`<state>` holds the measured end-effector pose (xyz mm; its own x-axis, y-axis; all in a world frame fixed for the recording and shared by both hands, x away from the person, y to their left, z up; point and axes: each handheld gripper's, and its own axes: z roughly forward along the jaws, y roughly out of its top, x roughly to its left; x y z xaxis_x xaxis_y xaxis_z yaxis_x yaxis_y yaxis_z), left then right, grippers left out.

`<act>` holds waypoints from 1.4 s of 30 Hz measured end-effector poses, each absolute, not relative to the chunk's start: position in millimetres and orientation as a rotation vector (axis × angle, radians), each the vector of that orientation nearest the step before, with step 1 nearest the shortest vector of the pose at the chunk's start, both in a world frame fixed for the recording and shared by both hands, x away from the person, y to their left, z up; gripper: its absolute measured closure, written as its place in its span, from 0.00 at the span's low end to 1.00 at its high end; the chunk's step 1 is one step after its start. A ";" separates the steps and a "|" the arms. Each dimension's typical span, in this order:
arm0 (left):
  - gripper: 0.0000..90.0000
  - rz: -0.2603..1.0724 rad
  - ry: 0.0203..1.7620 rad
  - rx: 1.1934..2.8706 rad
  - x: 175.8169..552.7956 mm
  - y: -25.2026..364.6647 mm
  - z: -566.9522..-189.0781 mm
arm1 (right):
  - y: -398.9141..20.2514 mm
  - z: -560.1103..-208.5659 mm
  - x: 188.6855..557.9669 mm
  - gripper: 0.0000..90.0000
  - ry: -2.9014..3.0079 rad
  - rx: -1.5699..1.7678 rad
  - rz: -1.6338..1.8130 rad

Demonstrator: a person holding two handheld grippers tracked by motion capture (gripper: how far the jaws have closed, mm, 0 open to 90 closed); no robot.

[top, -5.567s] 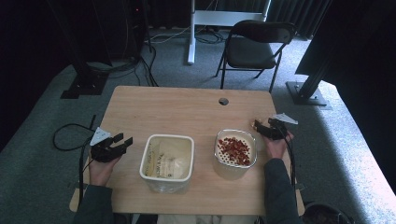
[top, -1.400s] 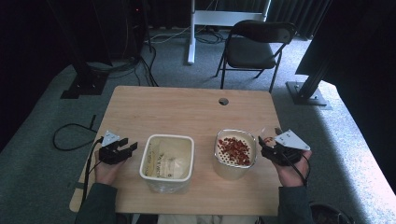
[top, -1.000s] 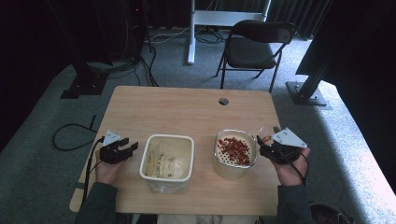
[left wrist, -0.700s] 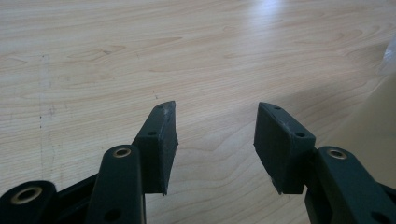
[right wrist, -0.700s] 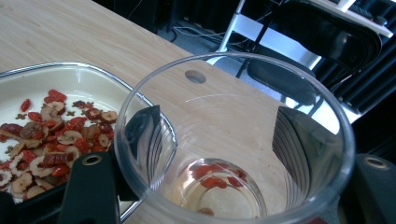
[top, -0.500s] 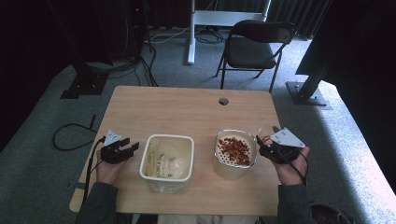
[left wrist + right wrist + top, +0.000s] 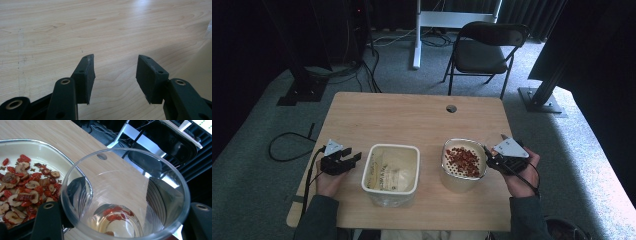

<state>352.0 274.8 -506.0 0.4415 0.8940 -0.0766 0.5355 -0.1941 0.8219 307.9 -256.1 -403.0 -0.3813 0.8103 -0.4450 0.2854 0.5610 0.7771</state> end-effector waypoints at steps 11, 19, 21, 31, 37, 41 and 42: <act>0.55 0.546 1.212 1.870 352.7 273.8 -507.2 | -248.0 -397.4 307.0 0.36 1.938 0.771 0.679; 0.55 0.545 1.210 1.874 352.5 273.3 -507.5 | -243.2 -394.8 305.8 0.36 1.957 0.694 0.642; 0.55 0.544 1.211 1.871 352.4 273.3 -507.4 | -242.1 -395.0 306.0 0.36 1.964 0.675 0.624; 0.55 0.544 1.212 1.869 352.2 274.0 -507.1 | -235.3 -396.1 310.5 0.35 2.011 0.608 0.465; 0.55 0.546 1.211 1.869 352.1 273.5 -507.0 | -228.2 -401.1 312.1 0.35 2.039 0.537 0.345; 0.55 0.545 1.212 1.868 352.2 273.6 -507.1 | -224.2 -403.5 313.1 0.35 2.038 0.495 0.290; 0.55 0.545 1.213 1.867 352.2 273.6 -507.1 | -223.0 -403.8 313.2 0.35 2.036 0.486 0.275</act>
